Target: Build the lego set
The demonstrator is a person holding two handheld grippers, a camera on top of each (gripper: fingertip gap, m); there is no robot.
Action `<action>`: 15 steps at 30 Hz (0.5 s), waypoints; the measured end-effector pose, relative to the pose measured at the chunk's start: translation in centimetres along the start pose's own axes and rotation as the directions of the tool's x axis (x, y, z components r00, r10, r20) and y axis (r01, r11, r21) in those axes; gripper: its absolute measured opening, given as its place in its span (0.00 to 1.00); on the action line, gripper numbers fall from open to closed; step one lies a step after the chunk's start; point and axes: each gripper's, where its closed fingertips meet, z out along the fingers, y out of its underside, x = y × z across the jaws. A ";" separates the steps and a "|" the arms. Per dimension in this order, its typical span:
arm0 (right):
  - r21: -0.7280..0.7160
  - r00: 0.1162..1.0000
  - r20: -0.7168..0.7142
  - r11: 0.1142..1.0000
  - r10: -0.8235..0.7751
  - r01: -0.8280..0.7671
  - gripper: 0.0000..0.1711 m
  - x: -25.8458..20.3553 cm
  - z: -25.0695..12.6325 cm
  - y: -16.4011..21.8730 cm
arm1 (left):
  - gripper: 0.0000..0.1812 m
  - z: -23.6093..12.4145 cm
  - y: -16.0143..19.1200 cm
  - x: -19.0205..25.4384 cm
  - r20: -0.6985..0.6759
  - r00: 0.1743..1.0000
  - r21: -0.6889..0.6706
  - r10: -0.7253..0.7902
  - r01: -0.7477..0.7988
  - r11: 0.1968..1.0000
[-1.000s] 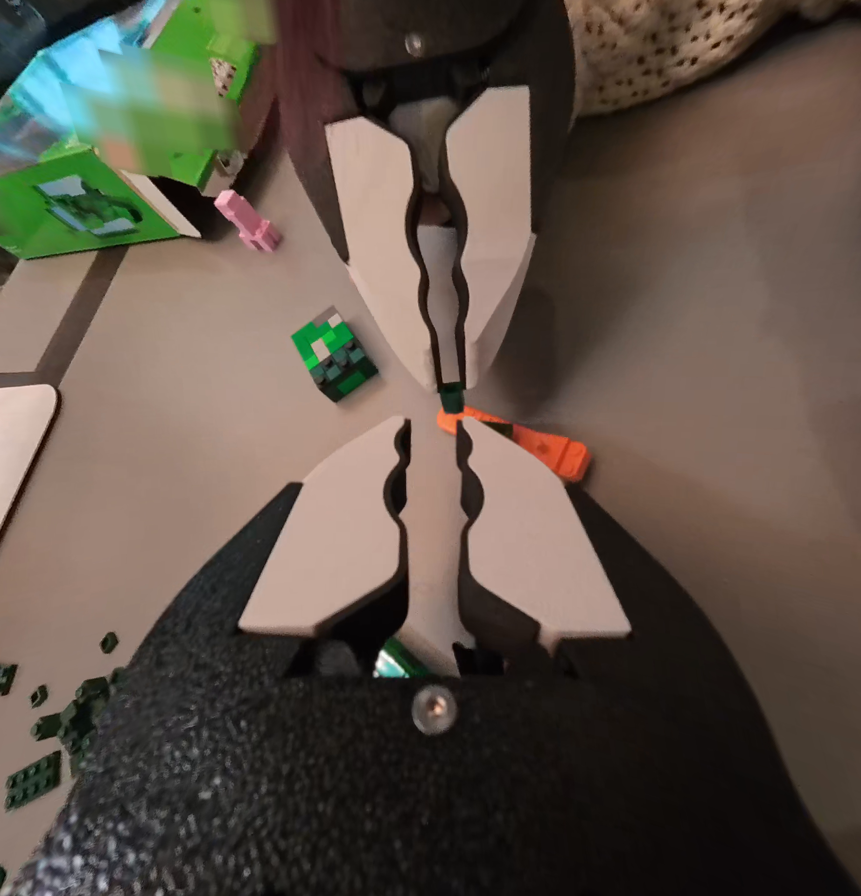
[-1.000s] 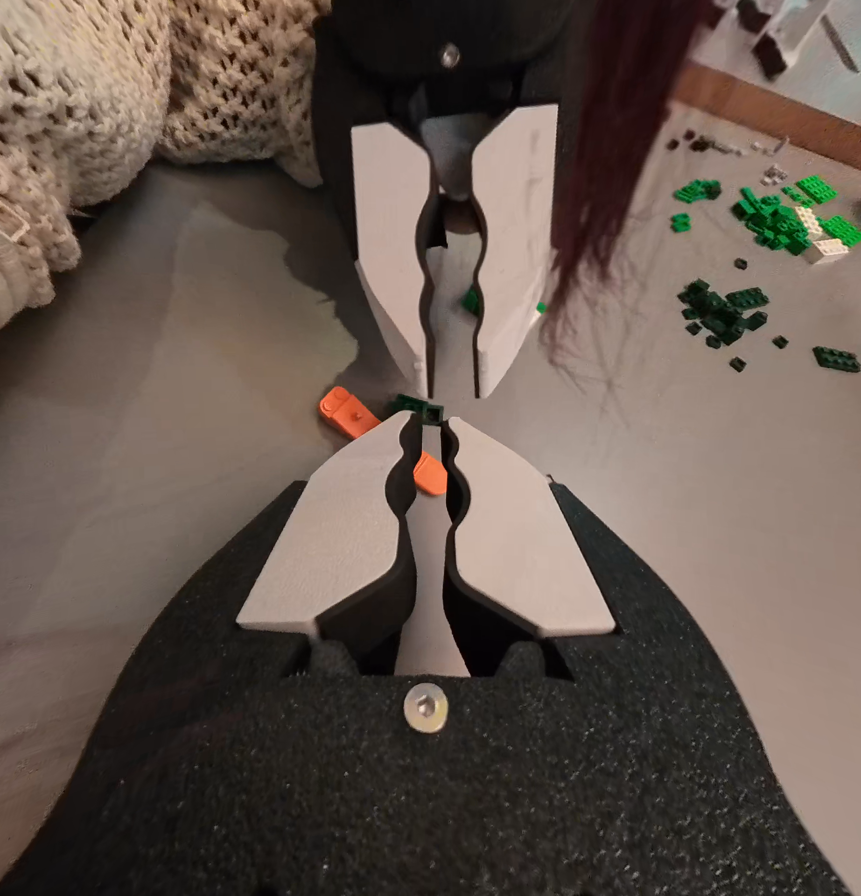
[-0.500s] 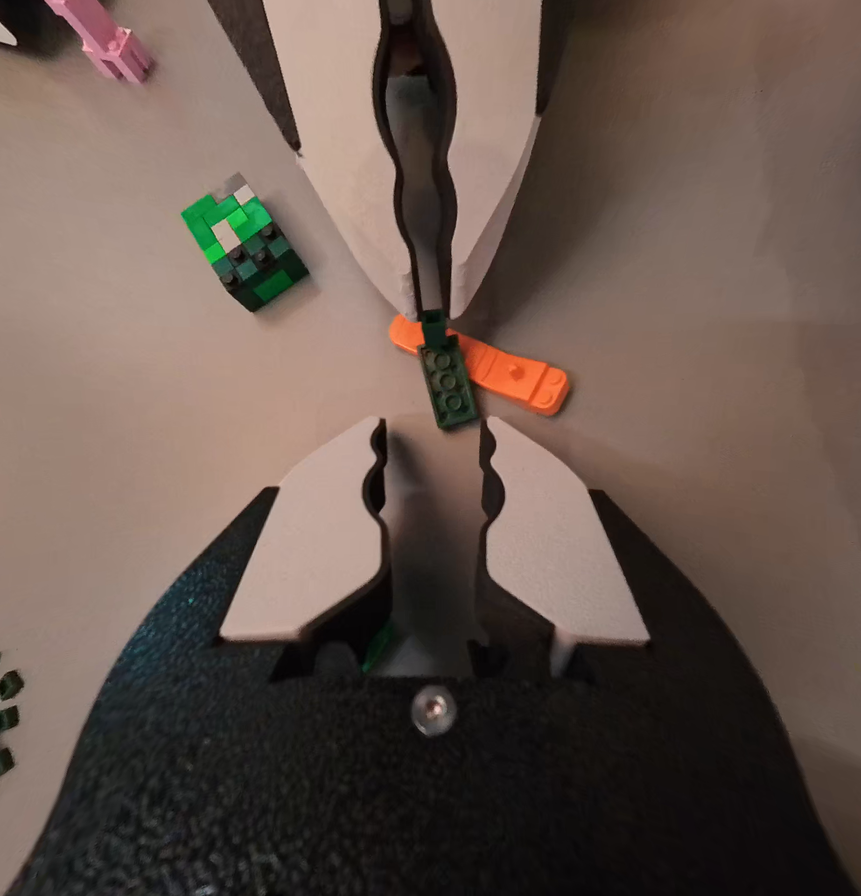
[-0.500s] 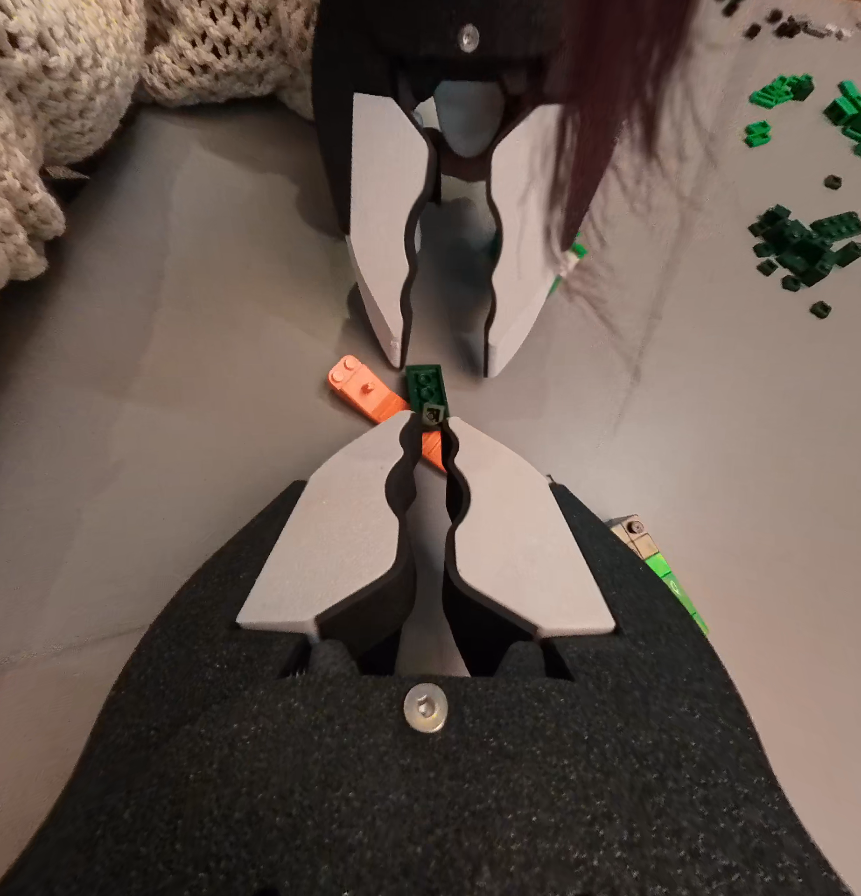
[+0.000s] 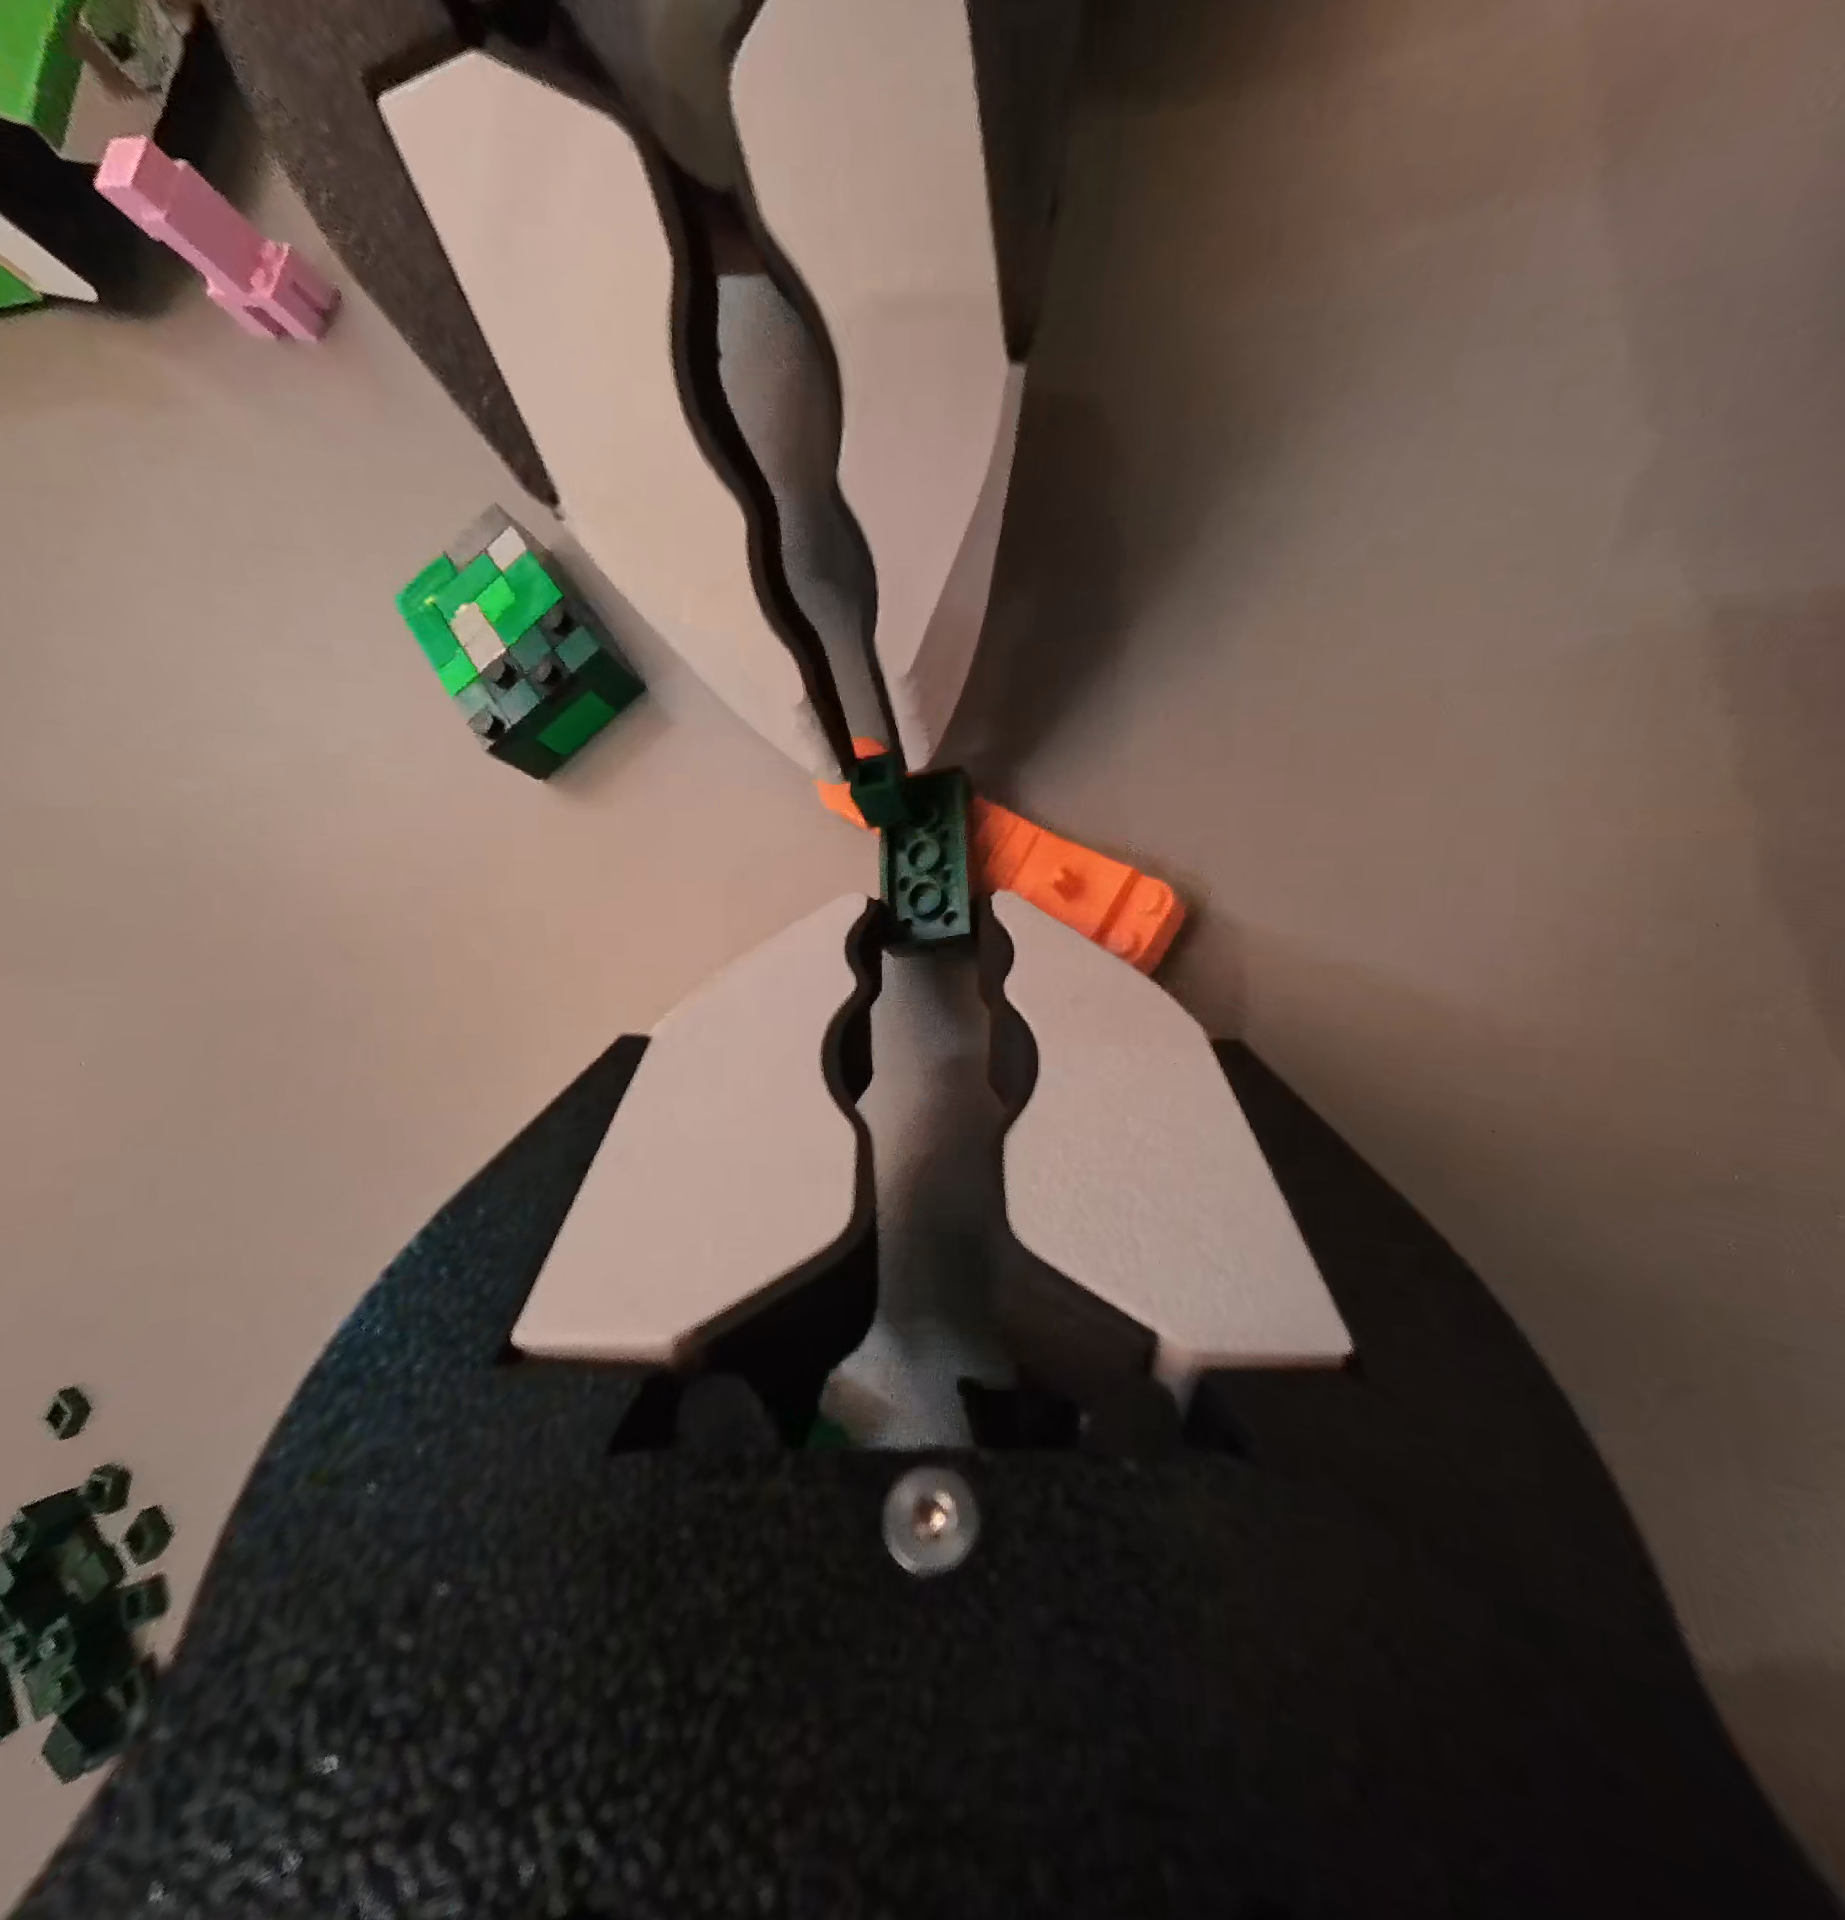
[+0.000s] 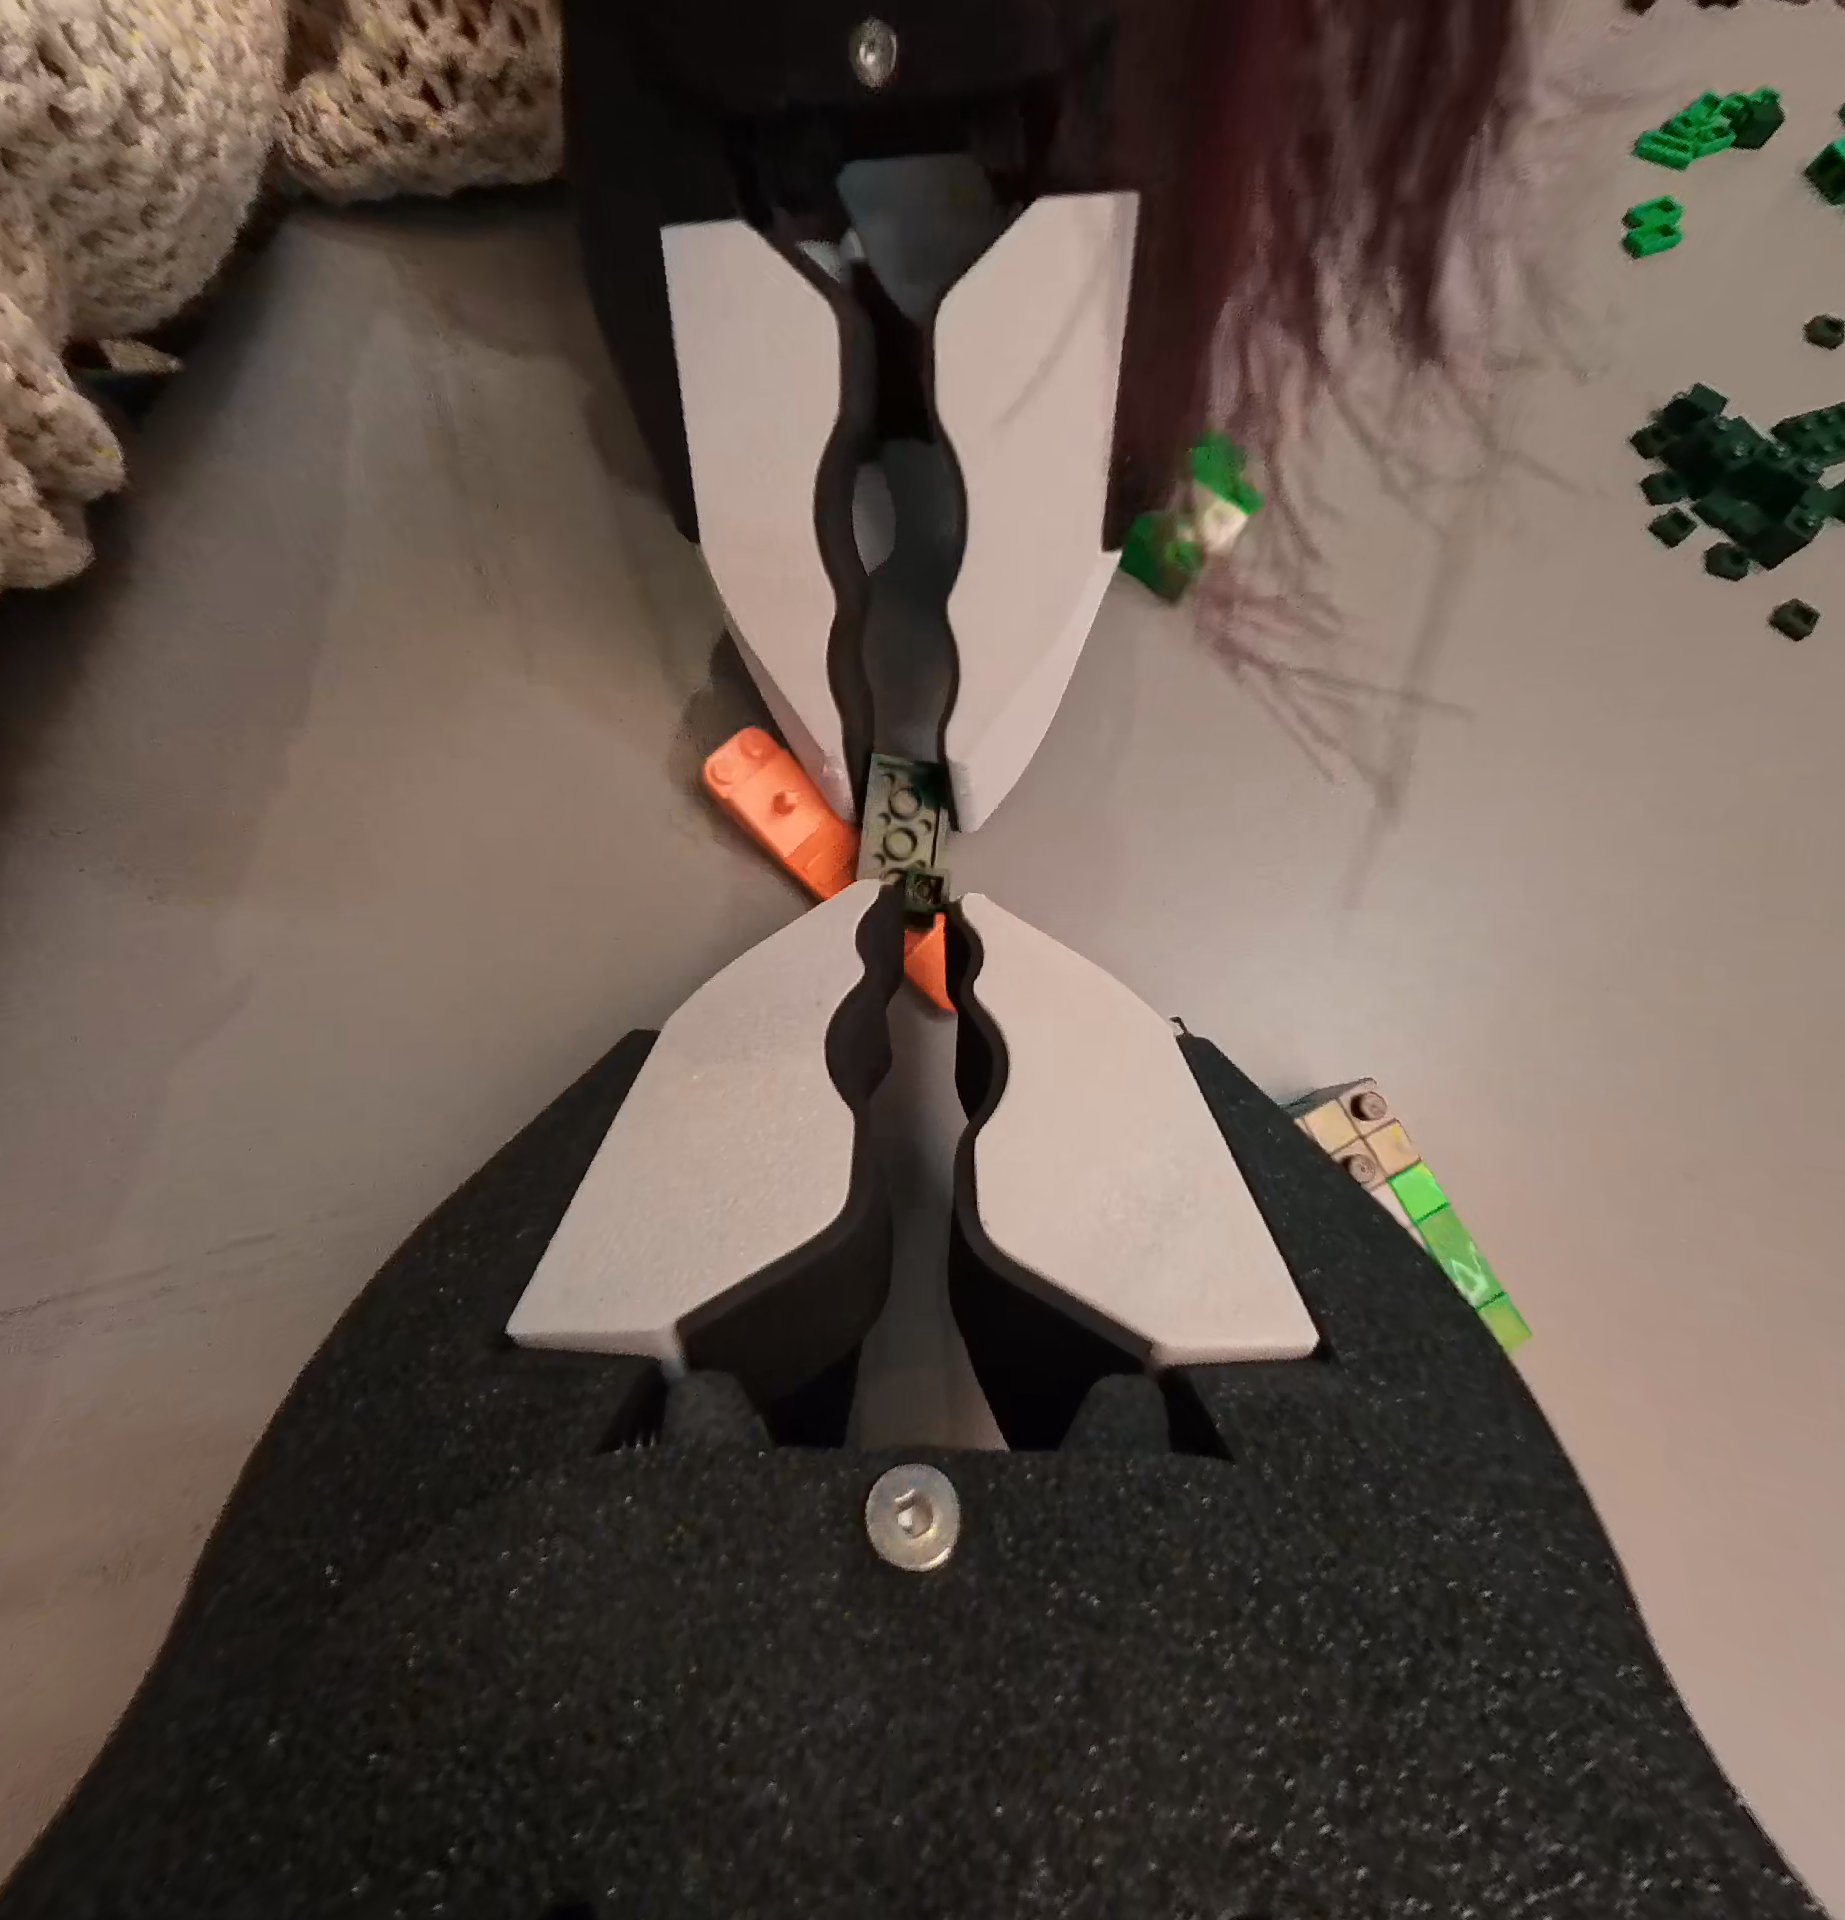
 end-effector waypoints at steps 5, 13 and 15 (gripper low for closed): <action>-0.052 1.000 0.019 0.999 0.006 -0.005 0.04 -0.3 -0.3 0.3 | 0.10 -0.1 -0.2 0.3 0.007 1.000 -0.035 0.022 -0.021 0.999; -0.108 1.000 0.029 0.994 0.006 -0.003 0.04 -0.8 -0.4 0.4 | 0.10 -0.3 -0.2 0.8 0.010 0.999 -0.101 0.036 -0.035 0.994; -0.111 1.000 0.026 0.994 -0.001 0.004 0.04 -0.9 -0.4 0.3 | 0.10 -0.3 -0.2 0.9 0.014 0.999 -0.114 0.038 -0.036 0.993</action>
